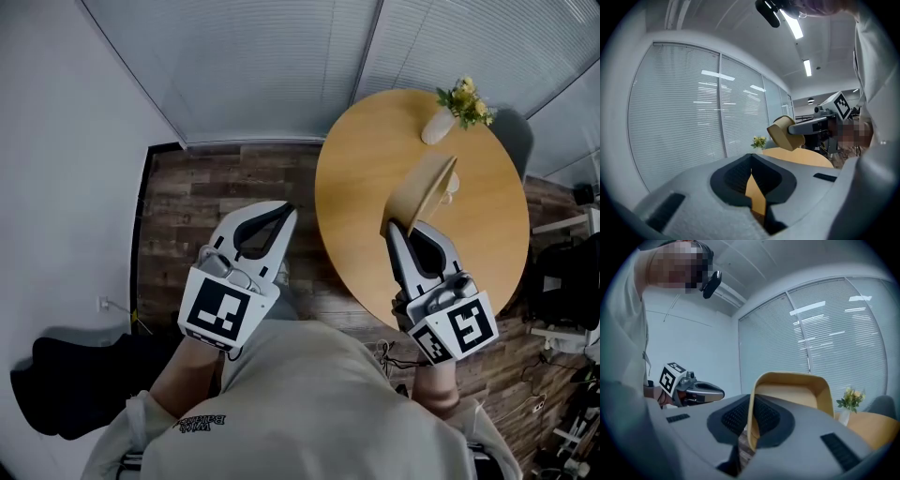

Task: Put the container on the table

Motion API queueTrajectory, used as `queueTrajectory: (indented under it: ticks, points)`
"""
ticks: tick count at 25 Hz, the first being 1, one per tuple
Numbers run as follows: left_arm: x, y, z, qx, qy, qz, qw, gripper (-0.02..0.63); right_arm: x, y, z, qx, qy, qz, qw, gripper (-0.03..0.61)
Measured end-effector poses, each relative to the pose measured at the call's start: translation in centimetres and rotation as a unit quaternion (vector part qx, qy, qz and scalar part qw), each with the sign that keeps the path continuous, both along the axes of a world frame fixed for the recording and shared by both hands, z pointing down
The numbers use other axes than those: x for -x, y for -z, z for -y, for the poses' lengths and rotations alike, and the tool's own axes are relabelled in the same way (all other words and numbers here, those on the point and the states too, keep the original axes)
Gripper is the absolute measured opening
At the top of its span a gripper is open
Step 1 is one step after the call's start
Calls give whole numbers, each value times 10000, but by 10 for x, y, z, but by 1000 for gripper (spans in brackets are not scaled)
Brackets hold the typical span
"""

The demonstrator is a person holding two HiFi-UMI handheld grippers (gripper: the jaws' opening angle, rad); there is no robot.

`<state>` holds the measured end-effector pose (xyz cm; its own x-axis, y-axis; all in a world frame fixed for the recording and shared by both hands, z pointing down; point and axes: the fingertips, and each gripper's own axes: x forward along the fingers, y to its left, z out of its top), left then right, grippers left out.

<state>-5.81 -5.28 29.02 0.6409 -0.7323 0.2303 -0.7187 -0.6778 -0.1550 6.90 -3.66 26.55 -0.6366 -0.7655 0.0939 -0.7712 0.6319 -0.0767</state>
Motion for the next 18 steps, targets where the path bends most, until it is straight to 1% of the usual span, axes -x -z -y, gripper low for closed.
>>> queueTrajectory:
  ticks: [5,8,12,18]
  points:
    - [27,4,40,-16,-135,-16,9999,21,27,18,35,66,-22,244,9997,32]
    - [41,4,63,0,-205,-35,9998,21,39,21,59,30,-154,122,9998,32]
    - [59,5,97,-7,-305,-38,9995,21,53,21,90,40,-332,84,9994,32]
    - [79,7,128,-61,-520,-11,9986,21,72,24,117,-38,-609,-41,9981,32]
